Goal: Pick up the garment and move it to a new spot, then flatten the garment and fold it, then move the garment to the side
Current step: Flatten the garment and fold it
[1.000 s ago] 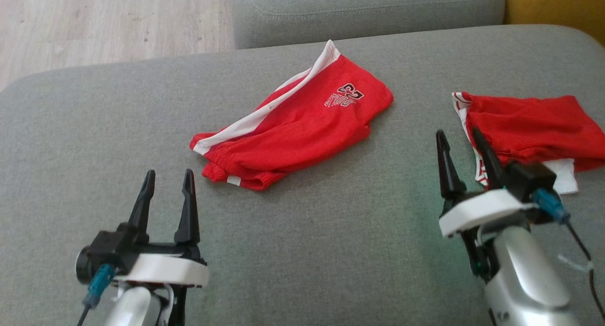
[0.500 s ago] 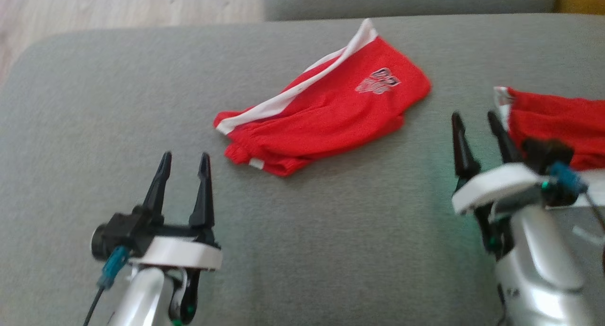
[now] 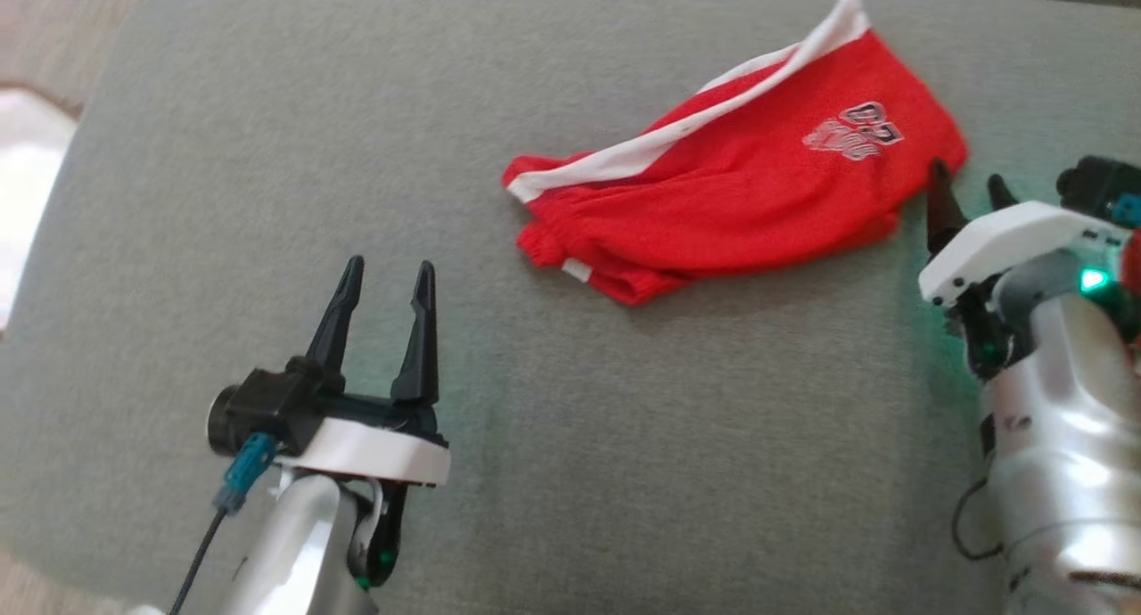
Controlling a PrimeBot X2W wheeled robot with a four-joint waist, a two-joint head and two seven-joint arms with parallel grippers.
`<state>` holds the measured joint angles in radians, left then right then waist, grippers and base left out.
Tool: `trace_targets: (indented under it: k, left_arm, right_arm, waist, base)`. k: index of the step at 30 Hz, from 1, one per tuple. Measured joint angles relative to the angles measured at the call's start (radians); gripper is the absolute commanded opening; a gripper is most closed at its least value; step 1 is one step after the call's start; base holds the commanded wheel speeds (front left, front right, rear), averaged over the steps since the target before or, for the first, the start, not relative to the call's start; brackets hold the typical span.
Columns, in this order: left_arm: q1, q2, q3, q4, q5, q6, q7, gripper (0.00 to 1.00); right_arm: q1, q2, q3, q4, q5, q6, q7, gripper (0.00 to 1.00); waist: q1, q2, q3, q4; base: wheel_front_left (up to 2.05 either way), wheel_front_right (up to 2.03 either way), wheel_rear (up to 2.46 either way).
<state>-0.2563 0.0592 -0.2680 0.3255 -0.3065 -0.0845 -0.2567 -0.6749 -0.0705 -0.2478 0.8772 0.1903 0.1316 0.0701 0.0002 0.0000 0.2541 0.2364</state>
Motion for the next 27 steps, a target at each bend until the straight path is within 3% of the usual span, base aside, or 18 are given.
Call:
trace_targets:
  k: [7,15,16,17,18,27]
  left_arm:
    - [-0.020,-0.012,-0.024,0.016,0.000,-0.012,0.000,1.00]
    - [-0.029,-0.014,-0.048,0.016,-0.017,-0.012,0.000,1.00]
    - [-0.031,-0.014,-0.054,0.016,-0.022,-0.011,0.000,1.00]
    - [-0.034,-0.014,-0.056,0.016,-0.026,-0.011,0.000,1.00]
    - [-0.037,-0.016,-0.057,0.015,-0.029,-0.006,0.000,1.00]
    - [-0.051,-0.016,-0.052,0.016,-0.028,0.005,0.000,1.00]
  right_arm:
    - [-0.099,-0.012,-0.095,0.135,-0.205,0.000,0.028,1.00]
    - [-0.175,-0.015,-0.105,0.195,-0.303,0.000,0.045,1.00]
    - [-0.182,-0.015,-0.109,0.201,-0.314,0.000,0.045,0.93]
    - [-0.187,-0.015,-0.112,0.207,-0.322,0.000,0.047,0.42]
    - [-0.194,-0.016,-0.115,0.212,-0.327,0.000,0.048,0.00]
    - [-0.215,-0.004,-0.109,0.267,-0.309,0.000,-0.050,0.00]
  waist:
    - [-0.0003,0.0000,0.034,0.060]
    - [-0.0002,0.0000,0.059,0.082]
    - [-0.0002,0.0000,0.061,0.084]
    - [-0.0002,0.0000,0.063,0.085]
    - [-0.0003,0.0000,0.065,0.086]
    - [-0.0001,0.0000,0.057,0.045]
  base:
    - [0.00,0.00,0.00]
    - [0.00,0.00,0.00]
    - [0.00,0.00,0.00]
    - [0.00,0.00,0.00]
    - [0.00,0.00,0.00]
    - [0.00,0.00,0.00]
